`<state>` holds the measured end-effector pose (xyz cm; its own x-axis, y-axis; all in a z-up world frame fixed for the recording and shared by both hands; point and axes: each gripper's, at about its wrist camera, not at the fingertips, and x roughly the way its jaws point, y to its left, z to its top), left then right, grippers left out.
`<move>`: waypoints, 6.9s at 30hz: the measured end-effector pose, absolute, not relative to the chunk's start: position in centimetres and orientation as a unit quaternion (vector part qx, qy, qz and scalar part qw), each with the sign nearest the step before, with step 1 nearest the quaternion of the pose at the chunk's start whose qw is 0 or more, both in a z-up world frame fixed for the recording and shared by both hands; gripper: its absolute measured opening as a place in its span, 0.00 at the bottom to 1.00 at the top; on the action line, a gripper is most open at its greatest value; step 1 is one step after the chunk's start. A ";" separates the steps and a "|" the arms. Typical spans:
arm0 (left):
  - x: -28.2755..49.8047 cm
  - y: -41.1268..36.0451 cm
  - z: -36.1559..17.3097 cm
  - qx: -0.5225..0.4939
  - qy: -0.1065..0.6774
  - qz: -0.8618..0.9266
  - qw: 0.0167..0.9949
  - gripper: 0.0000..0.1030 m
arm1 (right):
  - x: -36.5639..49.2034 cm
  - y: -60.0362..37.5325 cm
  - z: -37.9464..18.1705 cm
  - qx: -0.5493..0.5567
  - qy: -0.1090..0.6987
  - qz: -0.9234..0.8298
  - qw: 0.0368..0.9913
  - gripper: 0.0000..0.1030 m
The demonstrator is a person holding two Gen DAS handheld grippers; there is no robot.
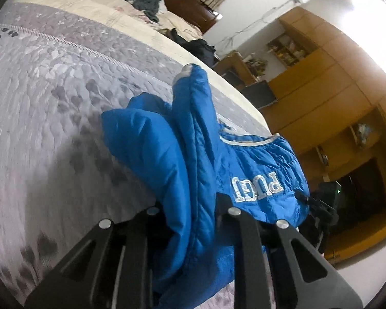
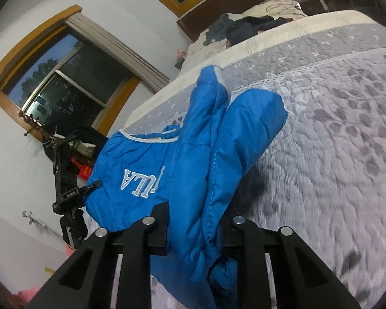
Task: Fold large clothes
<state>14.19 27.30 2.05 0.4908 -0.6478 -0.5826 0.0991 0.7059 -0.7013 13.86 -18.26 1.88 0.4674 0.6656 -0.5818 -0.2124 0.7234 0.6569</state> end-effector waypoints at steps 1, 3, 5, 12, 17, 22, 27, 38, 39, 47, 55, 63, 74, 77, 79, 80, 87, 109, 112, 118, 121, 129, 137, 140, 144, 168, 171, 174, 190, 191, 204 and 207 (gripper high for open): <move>13.3 27.0 2.2 -0.304 0.449 -0.234 0.807 0.16 | 13.0 -18.5 2.2 0.256 0.440 0.270 0.818 0.23; 11.0 26.4 2.3 -0.300 0.451 -0.240 0.806 0.16 | 10.9 -18.8 2.5 0.254 0.439 0.270 0.818 0.23; 8.9 25.9 2.3 -0.293 0.452 -0.243 0.806 0.16 | 8.6 -19.1 2.4 0.254 0.442 0.269 0.817 0.23; 4.2 26.1 -0.4 -0.283 0.469 -0.241 0.801 0.20 | 3.6 -20.3 0.0 0.266 0.461 0.250 0.809 0.24; 4.2 27.4 -5.0 -0.303 0.486 -0.215 0.791 0.30 | 3.2 -21.6 -3.5 0.288 0.481 0.225 0.797 0.27; 3.9 28.1 -7.0 -0.334 0.473 -0.228 0.783 0.41 | 3.8 -22.8 -7.3 0.330 0.497 0.223 0.771 0.33; 3.5 27.6 -5.7 -0.302 0.477 -0.205 0.799 0.47 | 3.5 -22.8 -7.1 0.320 0.494 0.220 0.778 0.34; 2.5 28.6 -0.8 -0.261 0.461 -0.136 0.837 0.49 | 3.2 -23.0 -6.8 0.322 0.494 0.217 0.778 0.42; 2.3 28.7 -0.3 -0.256 0.453 -0.125 0.844 0.49 | 3.1 -23.1 -6.7 0.322 0.494 0.217 0.778 0.42; 0.5 27.1 5.5 -0.190 0.390 -0.115 0.893 0.57 | 2.6 -23.9 -7.1 0.328 0.492 0.222 0.775 0.45; 2.9 19.0 3.4 -0.126 0.432 -0.184 0.874 0.58 | 2.4 -24.2 -7.4 0.332 0.492 0.224 0.773 0.47; 5.3 16.7 -0.4 -0.103 0.476 -0.177 0.855 0.58 | 2.2 -24.2 -7.9 0.334 0.494 0.227 0.770 0.49; 4.5 16.3 -1.1 -0.085 0.458 -0.178 0.867 0.58 | 2.6 -24.5 -9.3 0.351 0.495 0.230 0.761 0.52; 4.4 16.4 -1.2 -0.088 0.453 -0.182 0.868 0.58 | 2.4 -24.6 -9.5 0.356 0.493 0.228 0.760 0.53; 4.3 16.5 -1.2 -0.089 0.449 -0.185 0.870 0.58 | 2.3 -24.7 -9.7 0.356 0.493 0.225 0.761 0.53; 4.3 16.5 -1.2 -0.089 0.448 -0.186 0.870 0.58 | 2.3 -24.9 -9.7 0.358 0.493 0.223 0.761 0.51; 4.2 16.9 -1.4 -0.096 0.439 -0.198 0.871 0.58 | 1.8 -23.5 -6.8 0.332 0.496 0.197 0.778 0.31; 4.2 19.5 -0.7 -0.160 0.443 -0.228 0.852 0.60 | 2.8 -7.1 8.3 0.092 0.480 0.234 0.840 0.28; 3.9 20.4 -0.3 -0.166 0.440 -0.220 0.855 0.60 | 3.0 -4.3 8.8 0.057 0.486 0.242 0.838 0.28; 3.3 22.1 0.9 -0.175 0.423 -0.206 0.865 0.60 | 3.9 0.5 8.1 0.006 0.509 0.250 0.824 0.29; 3.4 23.0 1.0 -0.186 0.421 -0.201 0.865 0.61 | 4.1 3.3 6.9 -0.016 0.524 0.256 0.812 0.32; 3.0 25.2 0.5 -0.203 0.419 -0.193 0.863 0.61 | 5.1 9.3 2.4 -0.050 0.563 0.287 0.773 0.46; 3.0 26.1 0.5 -0.218 0.417 -0.197 0.860 0.62 | 5.4 9.6 2.4 -0.042 0.569 0.299 0.765 0.52; 3.1 26.1 0.9 -0.223 0.416 -0.201 0.859 0.62 | 4.7 8.7 5.0 -0.025 0.551 0.309 0.775 0.59; 3.5 25.6 1.7 -0.226 0.410 -0.207 0.859 0.64 | 4.0 5.3 8.9 0.030 0.522 0.322 0.789 0.59; 11.2 16.8 -0.9 -0.263 0.481 -0.276 0.789 0.77 | 2.8 2.5 1.7 0.041 0.532 0.295 0.793 0.61; 11.4 16.1 -0.9 -0.252 0.488 -0.279 0.788 0.78 | 2.6 1.9 1.5 0.048 0.524 0.306 0.794 0.61; 11.7 14.9 -0.6 -0.245 0.494 -0.294 0.781 0.69 | 2.5 1.3 1.5 0.052 0.519 0.315 0.793 0.61; 11.3 11.0 1.0 -0.184 0.486 -0.269 0.811 0.20 | 1.4 -3.7 1.9 0.134 0.492 0.341 0.790 0.62; 11.0 11.1 1.2 -0.185 0.482 -0.270 0.813 0.19 | 1.1 -4.1 2.1 0.134 0.488 0.338 0.794 0.62; 8.4 12.2 6.2 -0.221 0.401 -0.332 0.825 0.12 | -0.5 -9.9 2.7 0.192 0.464 0.298 0.811 0.63; 7.3 13.4 8.0 -0.224 0.374 -0.343 0.832 0.12 | -0.3 -9.7 3.2 0.193 0.459 0.305 0.812 0.65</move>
<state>7.25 13.39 8.01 0.4852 -0.7380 -0.4690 0.4037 0.6648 -0.6285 -0.31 -9.70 3.17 0.3925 0.6716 -0.6284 -0.3174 0.7402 0.5928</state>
